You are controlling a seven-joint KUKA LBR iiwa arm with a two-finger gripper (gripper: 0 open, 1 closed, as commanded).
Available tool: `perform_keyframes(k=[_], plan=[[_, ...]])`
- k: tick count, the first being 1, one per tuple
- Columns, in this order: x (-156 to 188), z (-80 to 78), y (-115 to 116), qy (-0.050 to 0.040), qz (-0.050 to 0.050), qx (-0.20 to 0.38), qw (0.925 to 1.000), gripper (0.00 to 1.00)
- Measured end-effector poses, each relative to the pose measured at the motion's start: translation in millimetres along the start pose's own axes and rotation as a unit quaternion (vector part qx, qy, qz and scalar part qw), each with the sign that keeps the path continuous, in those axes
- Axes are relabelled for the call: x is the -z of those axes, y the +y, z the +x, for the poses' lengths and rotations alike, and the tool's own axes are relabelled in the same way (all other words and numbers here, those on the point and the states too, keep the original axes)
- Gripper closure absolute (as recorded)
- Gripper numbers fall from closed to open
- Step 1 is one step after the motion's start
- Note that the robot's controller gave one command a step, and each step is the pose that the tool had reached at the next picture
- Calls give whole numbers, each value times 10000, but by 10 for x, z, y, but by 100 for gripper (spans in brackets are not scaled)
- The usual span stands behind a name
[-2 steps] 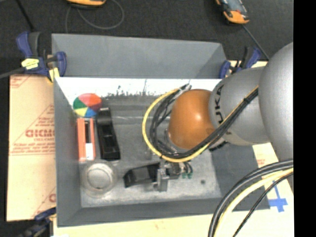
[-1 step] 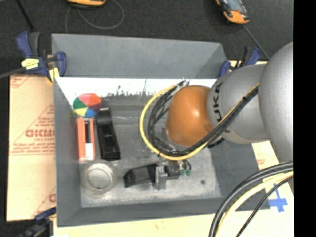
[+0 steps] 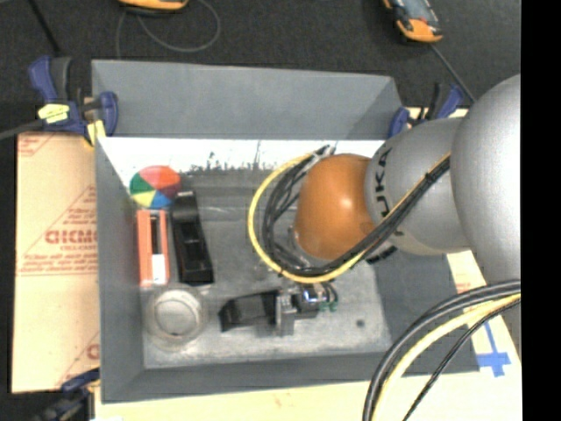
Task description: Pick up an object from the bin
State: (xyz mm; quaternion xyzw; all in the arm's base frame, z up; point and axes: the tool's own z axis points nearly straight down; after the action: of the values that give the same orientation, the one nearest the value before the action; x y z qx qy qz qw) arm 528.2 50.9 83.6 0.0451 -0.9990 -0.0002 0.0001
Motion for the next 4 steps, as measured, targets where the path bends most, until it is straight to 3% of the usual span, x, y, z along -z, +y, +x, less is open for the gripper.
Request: perform_keyframes(k=[1, 3, 4], plan=[[-130, 14, -10, 26, -4, -822, 9966, 100], [-95, 28, -11, 33, -2, -823, 9966, 100], [114, 53, -14, 71, 3, -824, 9966, 100]])
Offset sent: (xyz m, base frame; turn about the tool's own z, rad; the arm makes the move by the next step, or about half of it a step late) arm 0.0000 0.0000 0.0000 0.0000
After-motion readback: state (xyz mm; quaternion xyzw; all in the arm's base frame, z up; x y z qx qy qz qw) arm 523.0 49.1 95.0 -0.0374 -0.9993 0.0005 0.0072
